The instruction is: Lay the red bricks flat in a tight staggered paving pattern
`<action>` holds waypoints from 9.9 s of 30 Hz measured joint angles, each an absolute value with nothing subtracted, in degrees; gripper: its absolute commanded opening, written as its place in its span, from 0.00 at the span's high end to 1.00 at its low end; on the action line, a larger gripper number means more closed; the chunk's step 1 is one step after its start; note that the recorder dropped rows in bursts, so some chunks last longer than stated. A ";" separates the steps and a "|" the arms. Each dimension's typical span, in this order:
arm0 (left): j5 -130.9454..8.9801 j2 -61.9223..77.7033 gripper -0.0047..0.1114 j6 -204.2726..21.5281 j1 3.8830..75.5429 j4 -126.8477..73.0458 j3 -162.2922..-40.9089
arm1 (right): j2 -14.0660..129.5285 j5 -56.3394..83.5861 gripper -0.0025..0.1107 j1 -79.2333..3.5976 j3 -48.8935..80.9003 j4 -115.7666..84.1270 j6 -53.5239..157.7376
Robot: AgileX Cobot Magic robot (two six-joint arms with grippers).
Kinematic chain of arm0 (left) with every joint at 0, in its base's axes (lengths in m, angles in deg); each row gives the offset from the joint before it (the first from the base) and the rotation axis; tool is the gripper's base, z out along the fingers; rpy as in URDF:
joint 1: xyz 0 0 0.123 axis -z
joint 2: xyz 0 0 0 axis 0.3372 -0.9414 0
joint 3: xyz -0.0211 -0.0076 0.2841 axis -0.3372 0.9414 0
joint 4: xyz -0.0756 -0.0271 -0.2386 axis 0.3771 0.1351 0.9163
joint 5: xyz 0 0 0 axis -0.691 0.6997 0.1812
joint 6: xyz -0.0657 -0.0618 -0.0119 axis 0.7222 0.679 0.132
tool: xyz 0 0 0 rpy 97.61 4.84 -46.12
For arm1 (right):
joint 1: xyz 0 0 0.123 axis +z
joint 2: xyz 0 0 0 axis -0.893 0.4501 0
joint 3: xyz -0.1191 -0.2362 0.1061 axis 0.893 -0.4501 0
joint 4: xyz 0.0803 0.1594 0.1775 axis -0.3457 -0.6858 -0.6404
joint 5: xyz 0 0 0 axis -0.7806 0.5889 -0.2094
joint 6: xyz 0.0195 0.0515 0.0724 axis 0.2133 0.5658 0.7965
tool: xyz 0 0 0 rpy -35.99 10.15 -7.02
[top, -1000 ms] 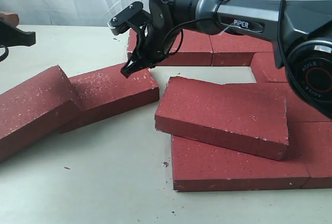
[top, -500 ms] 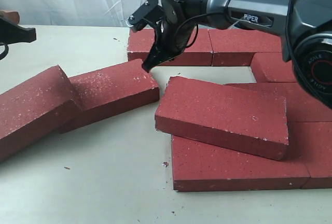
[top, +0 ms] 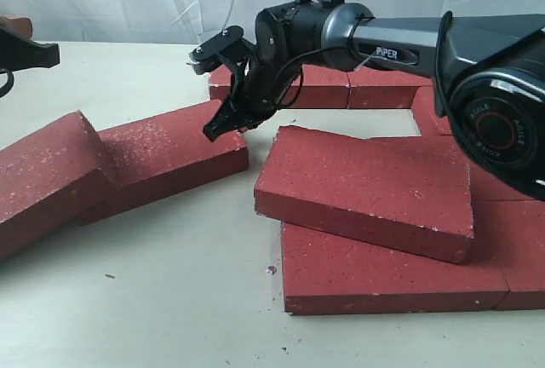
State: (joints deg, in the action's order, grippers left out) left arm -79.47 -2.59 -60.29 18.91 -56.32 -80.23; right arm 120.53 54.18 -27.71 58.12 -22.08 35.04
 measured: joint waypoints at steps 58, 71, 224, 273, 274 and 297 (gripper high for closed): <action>-46.68 -4.53 0.96 -23.51 52.56 -87.11 -78.35 | 67.21 50.46 0.99 -53.26 8.56 -3.83 49.22; -43.66 -4.53 0.96 -34.44 52.56 -76.81 -78.60 | 63.72 50.31 0.99 -53.96 0.05 21.71 75.91; -54.29 -37.31 0.96 -110.34 39.26 -15.17 -108.69 | 101.55 56.59 0.99 -37.90 25.92 -52.37 -10.35; -54.73 -42.01 0.96 -110.34 45.27 -15.17 -112.20 | 104.66 43.07 0.99 -38.45 25.94 -29.12 8.48; -55.11 -42.11 0.96 -110.34 45.36 -15.17 -112.20 | 104.66 43.12 0.99 -38.45 25.94 -28.96 8.76; -55.09 -43.76 0.96 -110.34 46.39 -15.05 -113.28 | 93.66 51.43 0.99 -42.97 24.08 -27.27 16.96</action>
State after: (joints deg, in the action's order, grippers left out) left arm -55.09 -43.76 -110.34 46.39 -15.05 -113.28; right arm 93.66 51.43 -42.97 24.08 -27.27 16.96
